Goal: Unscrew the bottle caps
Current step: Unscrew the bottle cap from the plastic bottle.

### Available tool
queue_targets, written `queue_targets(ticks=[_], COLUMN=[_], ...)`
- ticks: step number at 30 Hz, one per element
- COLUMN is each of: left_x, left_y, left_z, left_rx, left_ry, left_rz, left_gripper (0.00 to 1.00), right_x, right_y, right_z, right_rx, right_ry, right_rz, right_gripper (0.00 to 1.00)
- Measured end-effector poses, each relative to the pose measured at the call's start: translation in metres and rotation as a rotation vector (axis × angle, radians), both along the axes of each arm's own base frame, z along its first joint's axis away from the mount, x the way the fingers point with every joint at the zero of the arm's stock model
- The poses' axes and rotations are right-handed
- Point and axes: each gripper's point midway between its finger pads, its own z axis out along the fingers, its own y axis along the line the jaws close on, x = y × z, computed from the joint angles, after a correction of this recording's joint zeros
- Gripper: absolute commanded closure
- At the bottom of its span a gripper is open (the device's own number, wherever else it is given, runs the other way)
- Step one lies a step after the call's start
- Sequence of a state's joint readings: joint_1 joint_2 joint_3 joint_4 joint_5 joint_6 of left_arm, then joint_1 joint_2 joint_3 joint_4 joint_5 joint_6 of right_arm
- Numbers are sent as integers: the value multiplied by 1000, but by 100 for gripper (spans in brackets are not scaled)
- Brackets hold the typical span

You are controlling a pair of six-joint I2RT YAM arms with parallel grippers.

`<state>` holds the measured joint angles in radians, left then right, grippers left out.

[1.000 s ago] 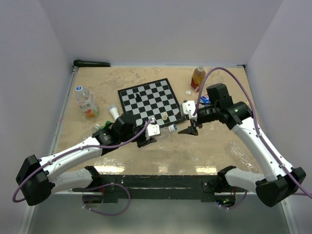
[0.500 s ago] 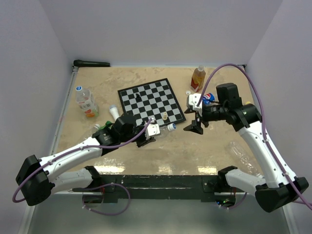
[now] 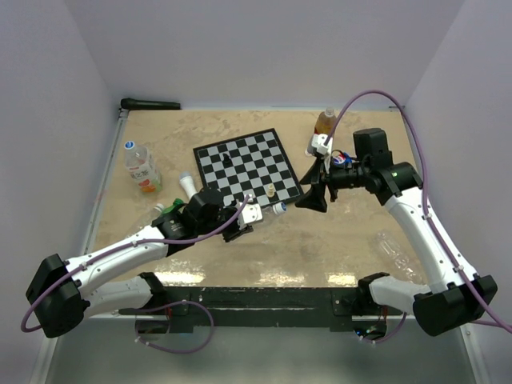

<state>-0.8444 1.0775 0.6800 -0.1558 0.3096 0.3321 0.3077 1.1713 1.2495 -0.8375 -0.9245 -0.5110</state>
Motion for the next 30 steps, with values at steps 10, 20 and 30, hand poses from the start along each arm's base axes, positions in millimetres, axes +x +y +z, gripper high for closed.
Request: queue_targets(ticks=[10,20,30], left_x=[5,7,11], left_y=[3,4,7], left_z=[-1,-1,-2], left_rx=[11,16,28], left_ry=[-12,-18,-29], left_rz=[26,38,63], left_gripper=[100,100,100], right_x=[16,15,16], right_y=[5,8,12], right_z=[14,18,8], right_rx=[59,88,86], right_ry=[81,110,186], right_rz=[-136,-133,-127], right_gripper=[22,20,14])
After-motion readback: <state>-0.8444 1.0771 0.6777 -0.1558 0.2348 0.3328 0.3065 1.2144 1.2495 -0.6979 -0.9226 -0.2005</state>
